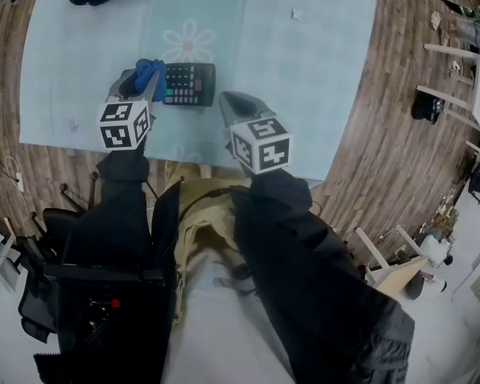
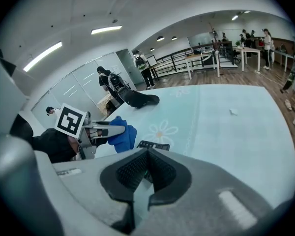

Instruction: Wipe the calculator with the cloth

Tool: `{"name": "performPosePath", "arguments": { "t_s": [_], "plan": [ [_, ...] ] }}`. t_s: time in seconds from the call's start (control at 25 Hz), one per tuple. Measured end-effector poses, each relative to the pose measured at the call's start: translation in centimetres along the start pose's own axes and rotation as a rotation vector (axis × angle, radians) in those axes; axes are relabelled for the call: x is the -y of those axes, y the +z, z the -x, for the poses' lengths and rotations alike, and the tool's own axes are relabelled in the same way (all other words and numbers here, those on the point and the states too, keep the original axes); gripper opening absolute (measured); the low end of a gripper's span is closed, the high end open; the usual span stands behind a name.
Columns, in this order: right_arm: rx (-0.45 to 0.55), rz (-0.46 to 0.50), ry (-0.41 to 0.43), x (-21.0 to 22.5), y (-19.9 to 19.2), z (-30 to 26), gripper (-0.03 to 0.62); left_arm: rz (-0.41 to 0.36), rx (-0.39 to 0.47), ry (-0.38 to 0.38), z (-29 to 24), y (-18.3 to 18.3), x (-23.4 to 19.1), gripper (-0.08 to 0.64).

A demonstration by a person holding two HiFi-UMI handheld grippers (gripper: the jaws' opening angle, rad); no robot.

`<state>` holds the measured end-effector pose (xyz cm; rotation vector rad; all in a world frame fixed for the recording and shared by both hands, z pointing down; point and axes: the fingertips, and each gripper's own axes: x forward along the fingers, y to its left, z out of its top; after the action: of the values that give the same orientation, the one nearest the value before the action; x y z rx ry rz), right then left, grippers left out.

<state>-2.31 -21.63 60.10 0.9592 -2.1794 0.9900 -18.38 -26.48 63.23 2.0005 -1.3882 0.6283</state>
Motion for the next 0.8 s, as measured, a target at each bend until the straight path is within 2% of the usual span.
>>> {"name": "performPosePath", "arguments": {
  "t_s": [0.24, 0.48, 0.8],
  "plan": [
    [0.001, -0.019, -0.014, 1.6, 0.3, -0.4, -0.002, -0.064, -0.132, -0.001, -4.0, -2.6, 1.0, 0.143],
    [0.002, -0.060, -0.034, 2.7, -0.6, 0.5, -0.002, -0.098, -0.181, -0.050, -5.0, -3.5, 3.7, 0.143],
    [0.004, -0.068, -0.023, 2.5, -1.1, 0.4, -0.002, -0.169, -0.209, -0.095, -4.9, -4.4, 6.7, 0.143]
  ]
}}
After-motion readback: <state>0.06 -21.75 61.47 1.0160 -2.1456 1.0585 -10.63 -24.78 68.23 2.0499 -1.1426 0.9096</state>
